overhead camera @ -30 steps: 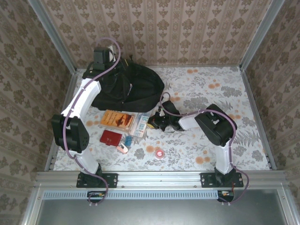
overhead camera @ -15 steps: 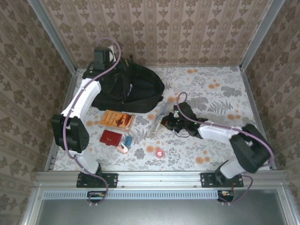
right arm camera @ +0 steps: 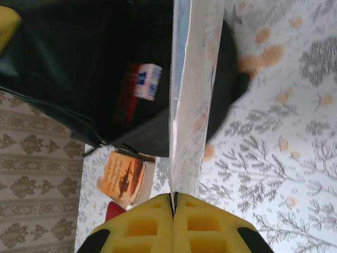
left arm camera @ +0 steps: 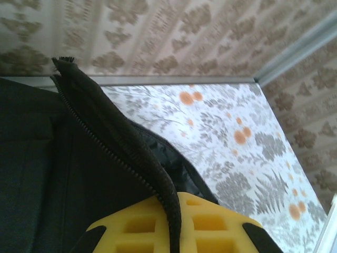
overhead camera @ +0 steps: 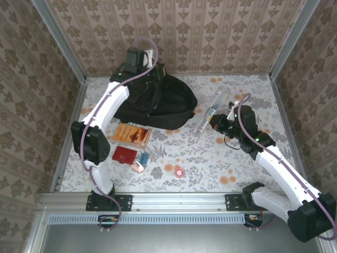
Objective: Pack the student bag
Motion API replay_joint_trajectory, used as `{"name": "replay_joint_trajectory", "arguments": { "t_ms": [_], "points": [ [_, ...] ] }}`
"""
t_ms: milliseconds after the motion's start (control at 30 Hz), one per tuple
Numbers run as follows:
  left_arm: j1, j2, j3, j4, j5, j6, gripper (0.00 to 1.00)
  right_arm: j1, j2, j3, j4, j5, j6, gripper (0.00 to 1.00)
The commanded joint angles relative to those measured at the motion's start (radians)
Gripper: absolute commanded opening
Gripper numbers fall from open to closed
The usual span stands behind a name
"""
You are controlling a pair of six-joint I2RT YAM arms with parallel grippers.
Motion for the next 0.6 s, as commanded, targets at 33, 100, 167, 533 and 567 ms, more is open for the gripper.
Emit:
{"name": "replay_joint_trajectory", "arguments": {
  "t_ms": [33,100,167,533,567],
  "points": [
    [-0.069,0.052,0.165,-0.053,0.084,0.079,0.0,-0.009,0.108,0.155,0.018,-0.08,-0.055,0.0],
    [-0.081,0.077,0.206,-0.077,0.092,0.071,0.0,-0.009,0.18,0.204,0.071,-0.088,-0.027,0.0],
    [-0.082,0.079,0.212,-0.071,0.099,0.055,0.0,-0.008,0.253,0.242,0.134,-0.096,0.006,0.0],
    [-0.02,0.024,0.11,0.049,0.14,-0.119,0.0,-0.004,0.667,0.357,0.365,-0.058,0.168,0.0],
    [-0.014,0.022,0.105,0.062,0.149,-0.139,0.0,0.002,0.684,0.352,0.393,-0.058,0.191,0.0]
  ]
}}
